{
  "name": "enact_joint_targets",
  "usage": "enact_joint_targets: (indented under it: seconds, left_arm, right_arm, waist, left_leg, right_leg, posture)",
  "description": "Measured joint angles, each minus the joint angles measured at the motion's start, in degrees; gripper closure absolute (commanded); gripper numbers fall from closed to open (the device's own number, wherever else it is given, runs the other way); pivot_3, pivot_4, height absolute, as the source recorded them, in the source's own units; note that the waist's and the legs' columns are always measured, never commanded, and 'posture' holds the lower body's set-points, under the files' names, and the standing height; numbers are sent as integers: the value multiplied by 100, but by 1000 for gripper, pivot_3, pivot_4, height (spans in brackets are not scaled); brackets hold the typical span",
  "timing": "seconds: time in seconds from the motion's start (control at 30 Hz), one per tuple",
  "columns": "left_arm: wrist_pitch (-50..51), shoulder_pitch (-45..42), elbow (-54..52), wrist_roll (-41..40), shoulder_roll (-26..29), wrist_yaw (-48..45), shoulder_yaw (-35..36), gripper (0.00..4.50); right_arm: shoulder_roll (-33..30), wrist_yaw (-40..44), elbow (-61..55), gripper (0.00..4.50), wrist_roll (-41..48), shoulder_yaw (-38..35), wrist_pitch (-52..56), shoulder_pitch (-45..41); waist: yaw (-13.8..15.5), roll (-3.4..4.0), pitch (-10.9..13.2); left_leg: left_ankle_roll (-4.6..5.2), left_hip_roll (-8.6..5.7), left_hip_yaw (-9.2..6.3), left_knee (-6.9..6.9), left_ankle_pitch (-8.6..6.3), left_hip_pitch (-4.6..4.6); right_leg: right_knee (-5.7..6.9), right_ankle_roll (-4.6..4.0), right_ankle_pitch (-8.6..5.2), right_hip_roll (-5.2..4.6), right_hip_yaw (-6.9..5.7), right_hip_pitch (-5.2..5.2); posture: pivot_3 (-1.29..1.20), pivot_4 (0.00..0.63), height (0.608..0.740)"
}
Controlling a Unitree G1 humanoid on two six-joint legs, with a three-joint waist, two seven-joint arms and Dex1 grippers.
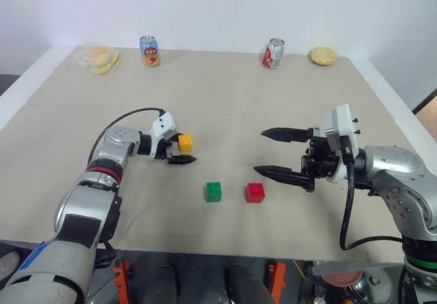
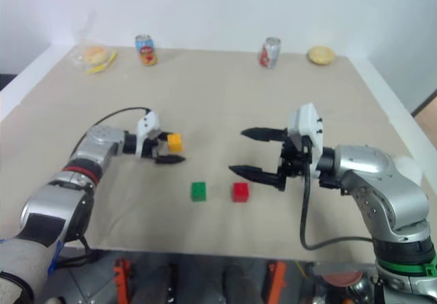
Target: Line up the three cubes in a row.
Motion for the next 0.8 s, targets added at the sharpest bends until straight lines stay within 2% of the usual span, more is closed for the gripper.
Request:
enact_joint_targets:
  seconds: [0.07,0.1,0.17,0.33,0.5,0.63,0.8]
  left_arm:
    - [-4,-1,7,28,0,14,25,2185]
    - [-5,-1,10,52,0,19,27,2369]
    - [-10,0,14,73,1,29,62,3156]
    - [-109,0,11,77,32,-62,208,3140]
    - [-258,113,-317,-144,239,-1126,359,3140]
    - [-318,677,-1200,-441,607,-1862,168,3140]
    - [-2,1649,-2549,-875,945,-2026,-463,3140]
  right_arm:
    - [0,-10,-1,0,5,0,10,20]
    - [-1,-16,-3,0,10,0,10,20]
    - [-1,-31,-8,0,25,0,10,19]
    - [-1,-41,-9,0,46,0,9,17]
    - [-34,48,-66,0,153,0,28,15]
    - [-155,200,-291,0,281,5,94,135]
    - [-211,314,-359,0,287,65,105,257]
  waist:
    - [-1,0,0]
    - [-1,0,0]
    - [-1,0,0]
    - [-1,0,0]
    - [-5,0,0]
    - [-15,2,-1]
    - [8,1,-1]
  left_leg:
    - [0,0,0,0,0,0]
    - [0,0,-1,-1,0,0]
    - [0,0,-1,0,0,0]
    - [0,0,0,1,0,0]
    - [0,1,-1,-1,0,0]
    - [-1,5,1,-3,0,4]
    - [1,6,-2,16,2,6]
  right_leg:
    - [0,0,0,0,0,0]
    - [0,0,0,1,0,0]
    - [1,0,0,1,0,0]
    - [2,0,1,1,0,0]
    - [3,-2,0,1,-1,-1]
    - [4,-5,-2,1,2,1]
    - [12,-6,1,-1,-5,9]
  posture:
    - [0,150,736]
    - [0,150,736]
    - [0,150,736]
    - [0,150,736]
    - [0,150,736]
    - [0,150,736]
    - [0,150,736]
